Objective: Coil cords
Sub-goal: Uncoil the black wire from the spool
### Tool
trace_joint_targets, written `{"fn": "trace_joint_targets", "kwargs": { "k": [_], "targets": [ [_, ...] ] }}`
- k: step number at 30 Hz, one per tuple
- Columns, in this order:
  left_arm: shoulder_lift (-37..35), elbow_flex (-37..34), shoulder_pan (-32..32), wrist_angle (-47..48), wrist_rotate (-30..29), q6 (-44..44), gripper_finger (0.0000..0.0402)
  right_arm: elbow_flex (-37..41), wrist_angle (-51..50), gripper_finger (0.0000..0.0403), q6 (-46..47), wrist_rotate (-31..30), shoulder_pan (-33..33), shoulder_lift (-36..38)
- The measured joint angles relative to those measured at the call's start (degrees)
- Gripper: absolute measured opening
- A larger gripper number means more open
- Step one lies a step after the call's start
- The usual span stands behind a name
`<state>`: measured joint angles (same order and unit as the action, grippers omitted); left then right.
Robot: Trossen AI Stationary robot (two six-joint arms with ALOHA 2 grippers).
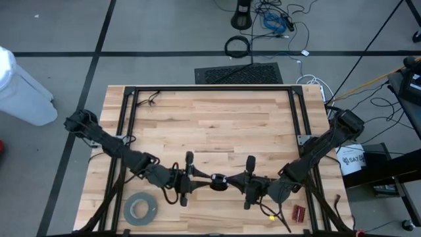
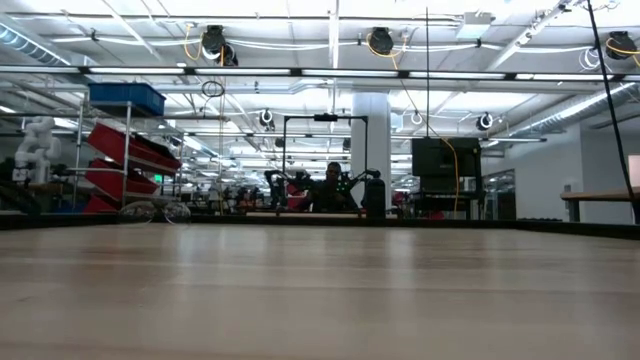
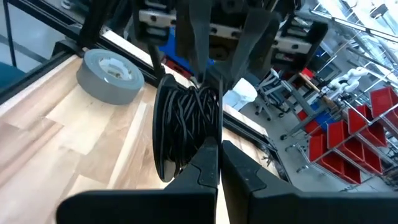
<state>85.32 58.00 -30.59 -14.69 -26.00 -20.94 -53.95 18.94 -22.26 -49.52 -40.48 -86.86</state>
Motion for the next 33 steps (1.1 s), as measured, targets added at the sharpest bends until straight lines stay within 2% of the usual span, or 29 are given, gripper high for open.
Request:
{"fn": "trace_joint_targets", "kwargs": {
  "k": [4, 8, 11, 17, 21, 26, 33],
  "targets": [
    [0.0, -2.71, 0.52, -0.7, -0.22, 2.37, 0.0102, 0.0, -5.81, 0.0, 5.14, 0.04, -1.67, 2.61],
    [0.04, -7.16, -0.37, -10.64, -1.76, 1.41, 0.0102, 0.0, -9.61, 0.0, 8.95, 0.24, -2.46, 3.51],
    [0.04, -7.84, -0.68, -15.77, -4.18, -1.73, 0.0103, 0.0, -9.64, 0.0, 9.91, 0.41, -2.37, 3.51],
    [0.39, -7.17, -0.66, -16.36, -3.21, -3.71, 0.0102, 0.0, -9.65, 0.0, 10.66, 0.74, -1.93, 3.51],
    [1.73, -7.17, -0.16, -16.97, -3.65, -6.13, 0.0102, 0.0, -9.61, 0.0, 11.08, 3.3, -1.14, 3.51],
    [2.4, -7.17, -0.23, -17.58, -1.63, -6.48, 0.0102, 0.0, -9.64, 0.0, 11.34, 3.41, -0.77, 3.51],
    [2.41, -7.17, -0.21, -17.87, 4.39, -6.39, 0.0103, 0.0, -9.64, 0.0, 11.58, 3.43, -0.8, 3.49]
  ]
}}
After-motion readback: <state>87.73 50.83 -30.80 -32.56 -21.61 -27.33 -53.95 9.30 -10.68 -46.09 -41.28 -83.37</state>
